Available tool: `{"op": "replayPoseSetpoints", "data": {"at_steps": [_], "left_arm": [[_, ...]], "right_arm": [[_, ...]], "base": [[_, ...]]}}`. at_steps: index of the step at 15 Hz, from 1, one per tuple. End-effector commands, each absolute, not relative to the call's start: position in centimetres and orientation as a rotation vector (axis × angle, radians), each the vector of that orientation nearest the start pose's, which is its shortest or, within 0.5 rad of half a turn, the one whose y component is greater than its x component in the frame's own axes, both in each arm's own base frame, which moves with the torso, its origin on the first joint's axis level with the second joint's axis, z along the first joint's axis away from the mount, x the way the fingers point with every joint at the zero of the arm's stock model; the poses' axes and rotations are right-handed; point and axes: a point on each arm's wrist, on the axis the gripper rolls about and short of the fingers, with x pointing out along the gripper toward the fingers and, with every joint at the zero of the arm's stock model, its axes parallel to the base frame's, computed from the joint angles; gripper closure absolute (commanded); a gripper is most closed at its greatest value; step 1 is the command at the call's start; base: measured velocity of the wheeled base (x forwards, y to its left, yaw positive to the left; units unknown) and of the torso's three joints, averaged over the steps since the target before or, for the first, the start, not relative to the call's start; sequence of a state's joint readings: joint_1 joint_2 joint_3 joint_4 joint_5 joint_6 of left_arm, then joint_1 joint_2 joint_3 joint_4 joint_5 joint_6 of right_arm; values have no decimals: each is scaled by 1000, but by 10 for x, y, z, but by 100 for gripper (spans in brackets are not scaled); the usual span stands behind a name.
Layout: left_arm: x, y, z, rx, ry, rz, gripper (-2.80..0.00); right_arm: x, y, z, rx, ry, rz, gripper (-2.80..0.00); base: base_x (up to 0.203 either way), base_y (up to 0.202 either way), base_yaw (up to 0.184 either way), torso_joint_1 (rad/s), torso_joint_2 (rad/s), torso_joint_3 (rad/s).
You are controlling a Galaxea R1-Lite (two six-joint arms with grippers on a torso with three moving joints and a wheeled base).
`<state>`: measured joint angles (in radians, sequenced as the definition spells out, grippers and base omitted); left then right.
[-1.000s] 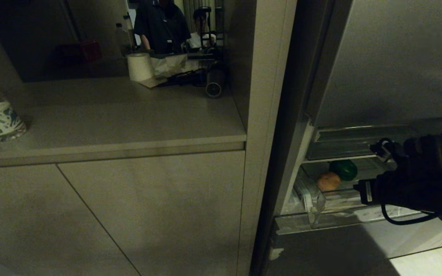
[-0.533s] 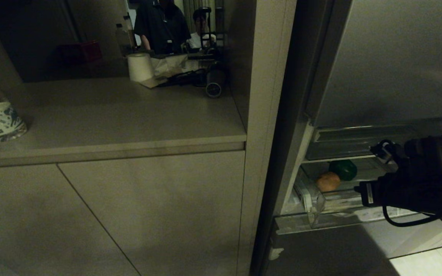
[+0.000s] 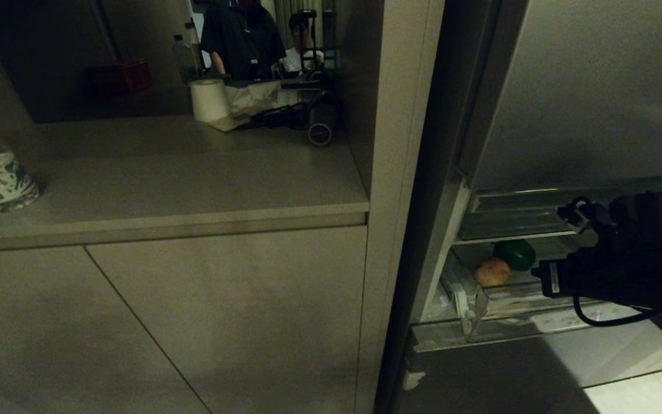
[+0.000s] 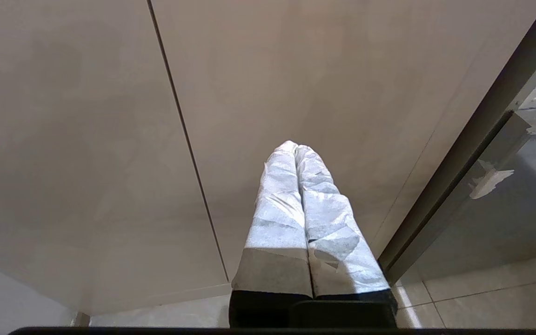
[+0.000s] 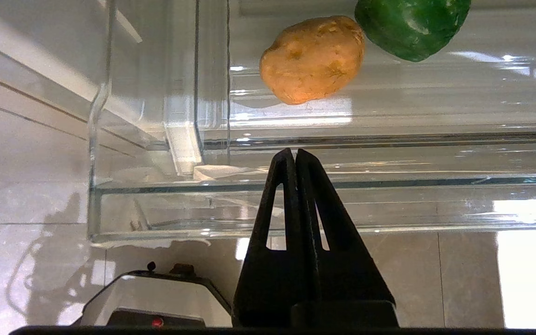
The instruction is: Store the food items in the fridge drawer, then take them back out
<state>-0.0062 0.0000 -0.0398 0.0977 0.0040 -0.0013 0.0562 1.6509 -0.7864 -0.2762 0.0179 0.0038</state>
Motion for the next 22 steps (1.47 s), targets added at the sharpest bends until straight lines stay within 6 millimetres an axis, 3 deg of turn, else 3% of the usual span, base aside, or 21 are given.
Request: {"op": "replayPoseSetpoints", "data": {"at_steps": [1, 8, 12, 16, 22], "left_arm": [[-26, 0, 76, -1, 58, -1, 0], [-26, 0, 76, -1, 58, -1, 0], [-26, 0, 76, -1, 58, -1, 0], [-26, 0, 76, -1, 58, -1, 0], [-26, 0, 76, -1, 58, -1, 0]], "right_arm": [[284, 17, 155, -7, 596, 72, 0], [308, 16, 137, 1, 637, 71, 0], [306, 13, 138, -1, 635, 65, 0], [290, 9, 147, -7, 624, 50, 0], [244, 8, 155, -12, 734, 47, 0]], "base": [[0, 0, 0, 0, 0, 0], [0, 0, 0, 0, 0, 0], [0, 0, 0, 0, 0, 0], [0, 0, 0, 0, 0, 0], [0, 0, 0, 0, 0, 0]]}}
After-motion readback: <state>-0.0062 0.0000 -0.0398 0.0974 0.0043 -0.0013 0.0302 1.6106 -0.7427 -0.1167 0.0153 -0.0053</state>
